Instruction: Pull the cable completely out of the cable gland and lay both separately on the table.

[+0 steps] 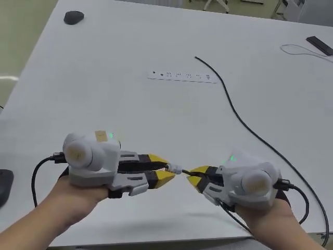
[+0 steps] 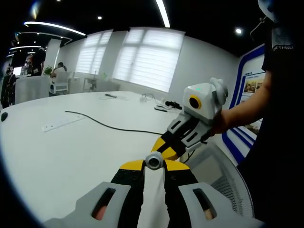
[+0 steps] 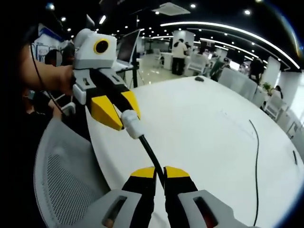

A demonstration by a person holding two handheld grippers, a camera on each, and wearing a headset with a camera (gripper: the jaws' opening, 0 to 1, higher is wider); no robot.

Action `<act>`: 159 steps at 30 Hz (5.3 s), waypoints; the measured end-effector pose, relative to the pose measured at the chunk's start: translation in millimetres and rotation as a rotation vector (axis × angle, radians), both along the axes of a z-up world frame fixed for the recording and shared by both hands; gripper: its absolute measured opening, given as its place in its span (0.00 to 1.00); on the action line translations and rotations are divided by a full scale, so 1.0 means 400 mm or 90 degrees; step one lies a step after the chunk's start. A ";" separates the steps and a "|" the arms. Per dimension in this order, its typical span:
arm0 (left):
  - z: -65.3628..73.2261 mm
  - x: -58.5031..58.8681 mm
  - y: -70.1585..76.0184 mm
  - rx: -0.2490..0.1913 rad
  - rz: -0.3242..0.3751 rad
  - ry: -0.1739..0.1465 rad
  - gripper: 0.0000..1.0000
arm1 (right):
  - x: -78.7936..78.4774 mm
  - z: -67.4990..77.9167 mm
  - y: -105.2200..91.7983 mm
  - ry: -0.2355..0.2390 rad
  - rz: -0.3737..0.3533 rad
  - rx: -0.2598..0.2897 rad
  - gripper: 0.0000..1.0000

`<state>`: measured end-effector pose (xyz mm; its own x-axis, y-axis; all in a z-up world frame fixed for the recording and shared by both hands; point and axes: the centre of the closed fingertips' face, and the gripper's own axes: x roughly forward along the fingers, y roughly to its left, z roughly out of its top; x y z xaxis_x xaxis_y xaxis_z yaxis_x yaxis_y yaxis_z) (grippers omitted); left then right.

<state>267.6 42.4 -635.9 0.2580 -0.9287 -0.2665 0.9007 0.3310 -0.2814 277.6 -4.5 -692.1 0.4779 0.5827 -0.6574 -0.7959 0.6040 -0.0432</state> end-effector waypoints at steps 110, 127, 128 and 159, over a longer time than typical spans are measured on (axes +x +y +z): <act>-0.439 0.018 0.251 0.113 0.184 0.086 0.20 | 0.151 -0.326 0.330 0.057 0.268 -0.175 0.08; -0.374 0.029 0.269 0.108 0.220 0.074 0.32 | 0.178 -0.164 0.272 0.041 0.153 -0.058 0.24; -0.367 0.030 0.269 0.106 0.223 0.075 0.34 | 0.177 -0.152 0.267 0.040 0.148 -0.047 0.25; -0.170 -0.024 0.357 0.045 0.355 0.129 0.69 | 0.047 0.100 -0.127 0.059 -0.128 0.259 0.74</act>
<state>258.0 185.2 -703.8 0.6393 -0.6460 -0.4170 0.5165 0.7626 -0.3895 296.3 -55.4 -652.0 0.5586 0.7035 -0.4393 -0.6500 0.7003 0.2950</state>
